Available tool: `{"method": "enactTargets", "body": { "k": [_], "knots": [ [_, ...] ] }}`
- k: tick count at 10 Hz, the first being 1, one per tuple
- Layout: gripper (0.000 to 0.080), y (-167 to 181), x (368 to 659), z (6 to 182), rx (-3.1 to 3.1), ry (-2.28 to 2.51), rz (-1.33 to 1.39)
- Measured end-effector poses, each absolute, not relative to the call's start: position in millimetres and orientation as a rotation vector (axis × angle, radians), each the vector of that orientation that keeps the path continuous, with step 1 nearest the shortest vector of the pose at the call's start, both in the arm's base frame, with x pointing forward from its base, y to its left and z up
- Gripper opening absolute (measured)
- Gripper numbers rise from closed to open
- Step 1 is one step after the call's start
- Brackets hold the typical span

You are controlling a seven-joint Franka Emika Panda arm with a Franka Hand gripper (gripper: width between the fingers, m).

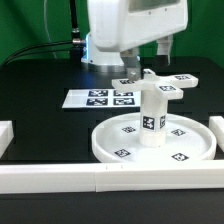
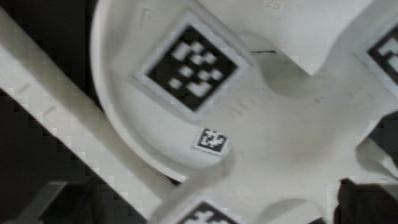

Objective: Assemble round table

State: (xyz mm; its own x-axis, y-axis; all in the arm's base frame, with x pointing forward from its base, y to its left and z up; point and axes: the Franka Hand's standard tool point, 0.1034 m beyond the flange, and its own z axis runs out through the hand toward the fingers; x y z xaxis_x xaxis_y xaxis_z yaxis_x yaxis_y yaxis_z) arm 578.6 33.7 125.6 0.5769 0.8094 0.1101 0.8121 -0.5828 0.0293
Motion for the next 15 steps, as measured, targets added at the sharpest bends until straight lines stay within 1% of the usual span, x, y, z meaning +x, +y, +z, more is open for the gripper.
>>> {"method": "enactTargets", "body": {
  "k": [2, 6, 12, 14, 15],
  "knots": [
    [0.0648, 40.7, 568.9, 118.6, -2.759, -1.460, -0.176],
    [0.0648, 36.6, 569.1, 117.4, -2.759, -1.447, -0.153],
    [0.0648, 21.3, 566.6, 108.0, -2.770, -1.417, -0.127],
    [0.0648, 16.7, 566.1, 101.7, -2.777, -1.408, -0.122],
    [0.0636, 15.4, 565.6, 99.5, -2.778, -1.403, -0.116]
  ]
}}
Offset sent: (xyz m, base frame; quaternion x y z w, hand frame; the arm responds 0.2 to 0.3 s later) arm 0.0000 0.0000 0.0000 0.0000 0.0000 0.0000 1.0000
